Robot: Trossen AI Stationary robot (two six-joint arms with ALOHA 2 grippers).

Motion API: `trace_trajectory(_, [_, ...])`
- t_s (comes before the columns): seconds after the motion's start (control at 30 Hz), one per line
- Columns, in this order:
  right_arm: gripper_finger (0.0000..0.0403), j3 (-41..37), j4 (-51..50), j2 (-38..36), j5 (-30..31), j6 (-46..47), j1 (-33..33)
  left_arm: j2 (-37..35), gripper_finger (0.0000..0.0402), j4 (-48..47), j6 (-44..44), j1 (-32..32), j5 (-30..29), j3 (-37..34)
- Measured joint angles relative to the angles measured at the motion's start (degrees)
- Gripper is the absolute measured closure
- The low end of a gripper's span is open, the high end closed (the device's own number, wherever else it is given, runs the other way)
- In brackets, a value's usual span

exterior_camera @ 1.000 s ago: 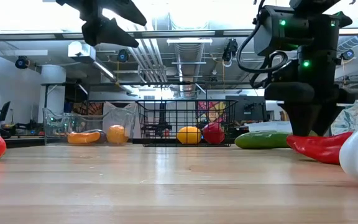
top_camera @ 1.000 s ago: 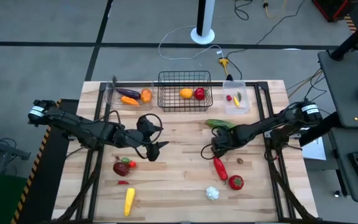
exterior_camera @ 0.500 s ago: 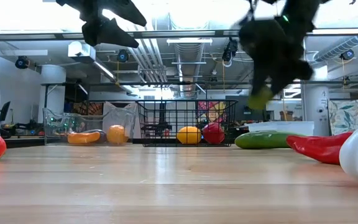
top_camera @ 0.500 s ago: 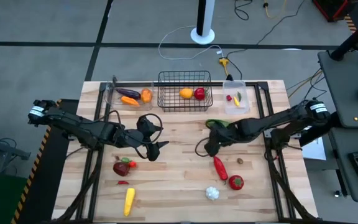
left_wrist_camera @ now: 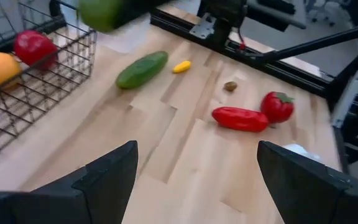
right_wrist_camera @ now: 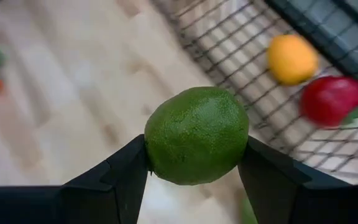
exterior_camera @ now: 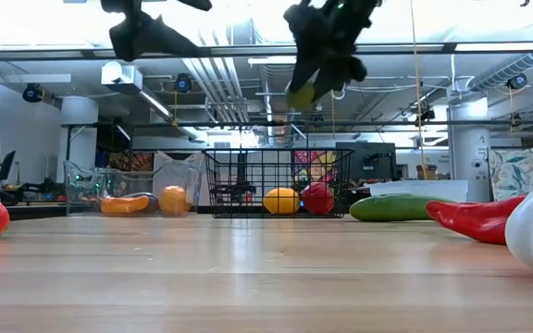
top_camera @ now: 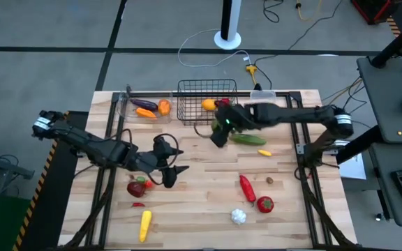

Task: Sort produce into baskets
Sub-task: Put the lime into the wire basket

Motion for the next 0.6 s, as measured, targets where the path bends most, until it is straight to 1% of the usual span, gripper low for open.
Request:
trace_trajectory(0.17, [0.0186,8.8,-7.5,5.9,0.0,-4.3,-6.6,0.0,0.0090,0.0,-3.9,-3.7,-4.3,0.0])
trace_trajectory(0.33, [0.0186,15.1,-15.2,11.6,-0.5,-8.4,-12.4,0.4,0.0090,0.0,-6.4,-7.0,-7.7,0.0])
trace_trajectory(0.4, [0.0186,16.5,-16.8,13.6,-1.3,-9.9,-14.3,1.0,0.0090,0.0,-7.1,-7.8,-8.0,0.0])
trace_trajectory(0.5, [0.0186,17.1,-17.5,16.3,-4.7,-12.1,-16.7,2.4,0.0090,0.0,-8.7,-8.3,-8.0,-0.1])
trace_trajectory(0.6, [0.0186,17.4,-17.3,18.5,-6.1,-13.5,-18.3,3.7,0.0090,-0.1,-10.3,-8.5,-8.0,-0.1])
